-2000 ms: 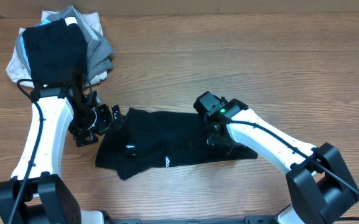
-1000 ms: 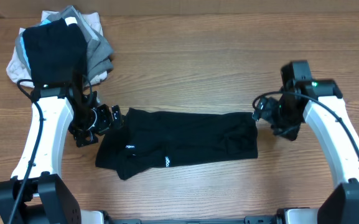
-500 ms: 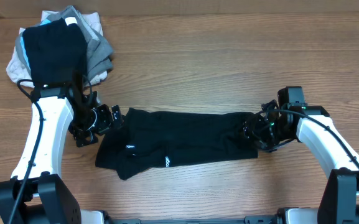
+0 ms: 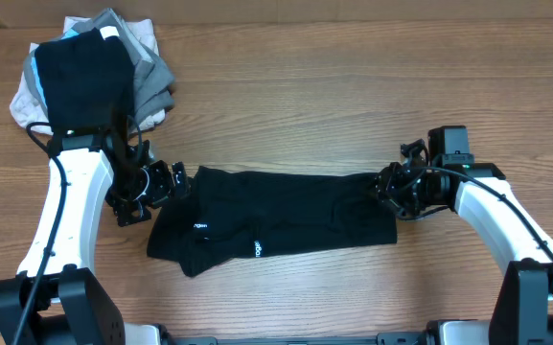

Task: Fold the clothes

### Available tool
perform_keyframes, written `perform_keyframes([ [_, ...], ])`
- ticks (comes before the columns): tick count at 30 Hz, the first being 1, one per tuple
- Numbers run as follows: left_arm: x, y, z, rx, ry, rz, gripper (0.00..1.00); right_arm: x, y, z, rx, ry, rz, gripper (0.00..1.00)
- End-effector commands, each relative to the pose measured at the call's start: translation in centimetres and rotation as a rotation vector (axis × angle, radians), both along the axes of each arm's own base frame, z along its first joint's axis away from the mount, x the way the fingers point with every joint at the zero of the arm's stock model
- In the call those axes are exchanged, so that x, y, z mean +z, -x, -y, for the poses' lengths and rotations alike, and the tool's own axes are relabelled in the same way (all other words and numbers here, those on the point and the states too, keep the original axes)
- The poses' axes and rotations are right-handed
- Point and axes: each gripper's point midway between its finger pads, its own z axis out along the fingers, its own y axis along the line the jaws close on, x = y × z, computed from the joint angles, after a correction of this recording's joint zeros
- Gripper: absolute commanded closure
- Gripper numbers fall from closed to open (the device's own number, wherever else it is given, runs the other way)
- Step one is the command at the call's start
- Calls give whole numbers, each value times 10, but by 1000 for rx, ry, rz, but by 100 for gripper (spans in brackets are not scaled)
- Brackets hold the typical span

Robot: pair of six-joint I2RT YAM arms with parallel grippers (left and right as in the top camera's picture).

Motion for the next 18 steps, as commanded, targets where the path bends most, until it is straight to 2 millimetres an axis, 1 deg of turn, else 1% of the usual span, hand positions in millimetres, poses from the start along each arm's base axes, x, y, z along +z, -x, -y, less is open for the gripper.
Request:
perform_keyframes([
  [1,2,1,3,-29,7,16,0,3,2,-21,24,-42,-5,70],
  [5,2,1,4,-28,7,16,0,6,-3,-48,51,-35,33,69],
  [6,2,1,4,-29,8,16,0,5,-4,-54,54,-20,43,64],
  [8,2,1,4,-29,9,16,0,3,-4,-63,62,11,60,40],
  [9,2,1,4,-29,10,16,0,2,-4,-67,73,27,73,30],
  [10,2,1,4,-29,10,15,0,1,-4,-69,80,46,83,17],
  [11,2,1,4,-29,10,15,0,0,-5,-69,79,61,87,7],
  [12,2,1,4,-29,10,15,0,-1,-6,-67,72,76,90,3],
  [14,2,1,4,-29,10,15,0,1,-9,-62,59,91,87,1],
  [16,2,1,4,-29,10,15,0,10,-13,-54,53,101,84,0],
  [18,2,1,4,-29,10,13,0,23,-17,-44,61,119,92,0],
])
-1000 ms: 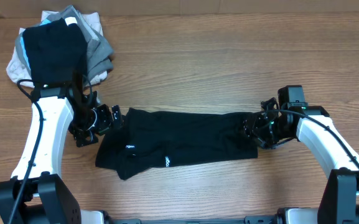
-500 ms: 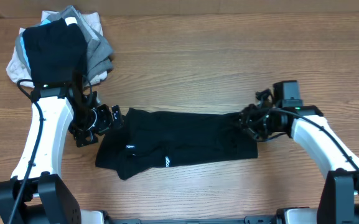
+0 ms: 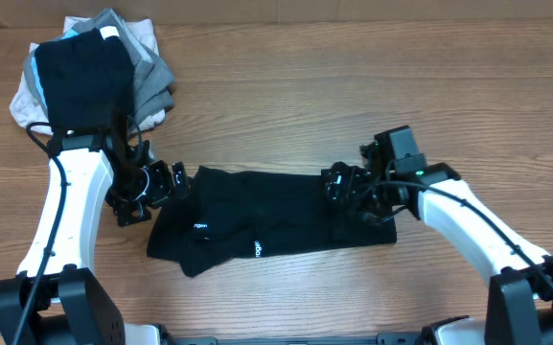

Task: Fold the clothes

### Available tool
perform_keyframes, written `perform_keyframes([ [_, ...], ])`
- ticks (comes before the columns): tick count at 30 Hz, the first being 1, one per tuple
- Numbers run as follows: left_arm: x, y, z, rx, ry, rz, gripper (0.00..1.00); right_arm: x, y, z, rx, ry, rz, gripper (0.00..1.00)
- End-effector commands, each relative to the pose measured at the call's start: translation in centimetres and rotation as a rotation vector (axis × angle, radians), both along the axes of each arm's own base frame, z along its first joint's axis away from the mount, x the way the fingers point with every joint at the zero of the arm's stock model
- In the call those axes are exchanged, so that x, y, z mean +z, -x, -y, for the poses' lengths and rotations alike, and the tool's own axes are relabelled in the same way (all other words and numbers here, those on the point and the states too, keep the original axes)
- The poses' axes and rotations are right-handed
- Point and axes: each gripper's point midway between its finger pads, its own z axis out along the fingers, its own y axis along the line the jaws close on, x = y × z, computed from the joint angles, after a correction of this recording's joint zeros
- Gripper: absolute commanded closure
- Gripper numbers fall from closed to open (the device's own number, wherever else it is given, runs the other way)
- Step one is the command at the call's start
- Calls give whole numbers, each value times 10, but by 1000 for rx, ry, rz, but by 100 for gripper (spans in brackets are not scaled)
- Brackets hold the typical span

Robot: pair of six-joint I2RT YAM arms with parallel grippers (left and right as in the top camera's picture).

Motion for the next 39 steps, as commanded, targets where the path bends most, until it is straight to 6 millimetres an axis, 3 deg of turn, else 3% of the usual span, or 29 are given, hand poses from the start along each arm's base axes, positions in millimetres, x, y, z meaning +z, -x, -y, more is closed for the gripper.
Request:
perform_keyframes([
  [1,2,1,4,-29,9,13,0,33,-27,20,-21,42,89,0],
  [5,2,2,4,-29,10,12,0,55,-20,43,19,94,62,3],
  [8,2,1,4,-29,10,13,0,48,-3,46,105,120,31,12],
  [12,3,1,6,-28,20,14,0,25,14,38,147,109,-18,44],
  [14,4,1,10,-27,46,17,0,13,19,28,163,66,-20,66],
  [19,6,2,13,-26,66,14,0,-17,32,16,155,18,-67,88],
  [29,6,3,13,-26,66,11,0,-56,59,9,171,-40,-158,89],
  [31,6,2,13,-26,66,12,0,-60,64,9,173,-37,-172,92],
  [36,6,2,13,-27,66,11,0,-56,65,13,104,-28,-224,96],
  [39,6,3,13,-27,62,9,0,-39,55,26,67,21,-209,96],
])
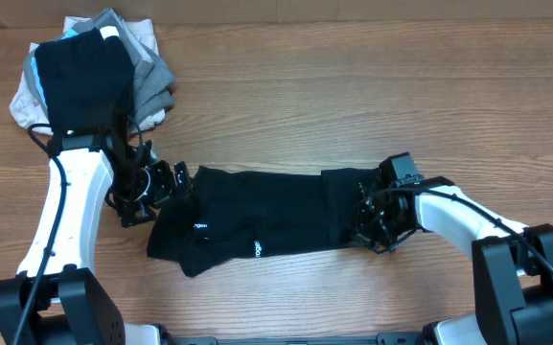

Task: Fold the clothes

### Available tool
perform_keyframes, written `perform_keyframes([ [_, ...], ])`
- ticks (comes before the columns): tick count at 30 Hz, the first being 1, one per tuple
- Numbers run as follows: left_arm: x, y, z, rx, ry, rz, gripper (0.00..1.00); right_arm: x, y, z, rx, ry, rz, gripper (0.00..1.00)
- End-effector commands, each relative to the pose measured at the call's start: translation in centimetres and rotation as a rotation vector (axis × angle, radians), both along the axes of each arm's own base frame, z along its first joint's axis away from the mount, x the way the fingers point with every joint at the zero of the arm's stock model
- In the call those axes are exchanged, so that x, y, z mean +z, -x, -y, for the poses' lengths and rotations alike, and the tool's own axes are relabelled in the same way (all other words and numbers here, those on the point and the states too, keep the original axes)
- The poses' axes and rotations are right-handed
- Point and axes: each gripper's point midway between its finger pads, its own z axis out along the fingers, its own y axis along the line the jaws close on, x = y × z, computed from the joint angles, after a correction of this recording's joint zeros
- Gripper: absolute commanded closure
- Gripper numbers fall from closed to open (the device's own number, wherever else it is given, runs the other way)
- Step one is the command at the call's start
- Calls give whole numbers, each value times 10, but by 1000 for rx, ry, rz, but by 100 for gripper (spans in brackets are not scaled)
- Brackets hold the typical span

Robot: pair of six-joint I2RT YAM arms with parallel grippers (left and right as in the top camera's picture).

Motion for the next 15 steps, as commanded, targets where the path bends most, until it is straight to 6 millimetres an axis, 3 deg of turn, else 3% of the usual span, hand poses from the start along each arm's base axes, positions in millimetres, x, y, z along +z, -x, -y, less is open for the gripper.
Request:
perform_keyframes([
  [1,3,1,4,-29,13,15,0,27,-26,13,-50,50,83,96],
  [3,3,1,4,-29,13,16,0,49,-37,31,-75,132,123,94],
  [5,3,1,4,-29,13,16,0,75,-48,45,-70,180,180,78],
  [6,3,1,4,-29,13,16,0,91,-55,54,-73,204,216,48],
  [8,3,1,4,-29,14,15,0,110,-66,69,-89,239,260,4],
  [11,3,2,4,-29,14,14,0,125,-81,95,-133,261,313,0],
  [15,3,2,5,-29,14,12,0,112,-86,127,-201,275,291,0],
])
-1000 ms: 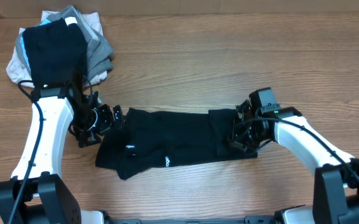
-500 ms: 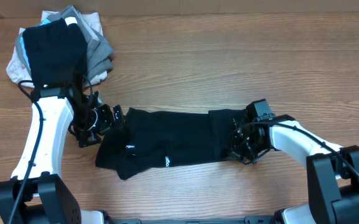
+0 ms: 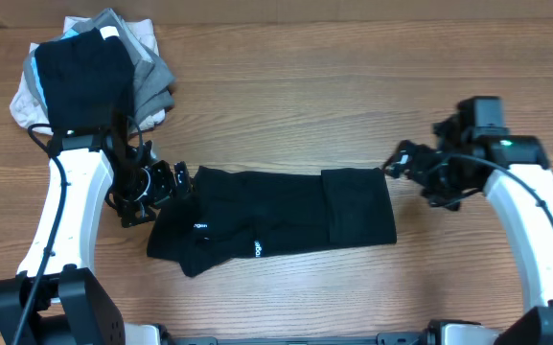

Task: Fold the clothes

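Observation:
A black garment [image 3: 266,220] lies flat and stretched sideways across the middle of the table. Its right end is folded over as a flap [image 3: 357,209]. My left gripper [image 3: 174,181] sits low at the garment's upper left corner, fingers apart, and nothing shows between them. The right gripper [image 3: 401,163] hovers just off the garment's upper right corner. It is open, empty and apart from the cloth.
A pile of clothes [image 3: 147,72] lies at the far left corner, with a folded black piece [image 3: 80,72] on top of grey and white ones. Bare wooden table [image 3: 353,86] stretches behind and right of the garment.
My right gripper was down on the garment's lower right part; now it is raised, off the cloth, to the right of the upper right corner. The folded flap stays in place. The left arm is unmoved.
First my right gripper was at the garment's right end, which lay unfolded. Then it was further left over the cloth with the end turned over. Later it pressed low on the folded flap. Now it is clear of the garment, whose right end stays folded.

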### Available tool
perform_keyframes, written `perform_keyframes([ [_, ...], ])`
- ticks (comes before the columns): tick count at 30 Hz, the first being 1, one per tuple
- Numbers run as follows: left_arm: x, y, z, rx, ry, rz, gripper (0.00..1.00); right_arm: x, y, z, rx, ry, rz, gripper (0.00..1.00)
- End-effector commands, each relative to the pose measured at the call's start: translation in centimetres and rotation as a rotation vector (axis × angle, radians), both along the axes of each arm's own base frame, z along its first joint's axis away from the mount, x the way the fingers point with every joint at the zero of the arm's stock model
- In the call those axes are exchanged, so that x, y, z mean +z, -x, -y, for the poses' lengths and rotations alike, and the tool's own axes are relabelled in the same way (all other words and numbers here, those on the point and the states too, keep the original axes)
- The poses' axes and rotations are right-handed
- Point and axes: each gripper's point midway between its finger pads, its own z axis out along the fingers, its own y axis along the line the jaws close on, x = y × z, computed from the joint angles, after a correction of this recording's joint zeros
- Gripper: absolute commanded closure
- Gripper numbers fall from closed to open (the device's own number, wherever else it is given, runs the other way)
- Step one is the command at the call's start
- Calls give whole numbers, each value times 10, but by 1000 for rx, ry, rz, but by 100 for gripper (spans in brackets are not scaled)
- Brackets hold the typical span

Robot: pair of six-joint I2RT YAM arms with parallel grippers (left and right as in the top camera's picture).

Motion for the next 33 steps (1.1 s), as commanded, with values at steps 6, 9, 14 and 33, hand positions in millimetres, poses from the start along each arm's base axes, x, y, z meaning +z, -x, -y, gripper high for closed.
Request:
perform_keyframes([
  [6,3,1,4,-29,14,16,0,-54,4,24,-8,-85,-62,0],
  [9,3,1,5,-29,14,16,0,-67,0,4,34,-219,-15,0],
  [14,3,3,5,-37,15,10,0,-93,4,-6,39,-287,-21,0],
  [33,3,3,5,-39,15,12,0,-140,30,-35,67,-407,-114,69],
])
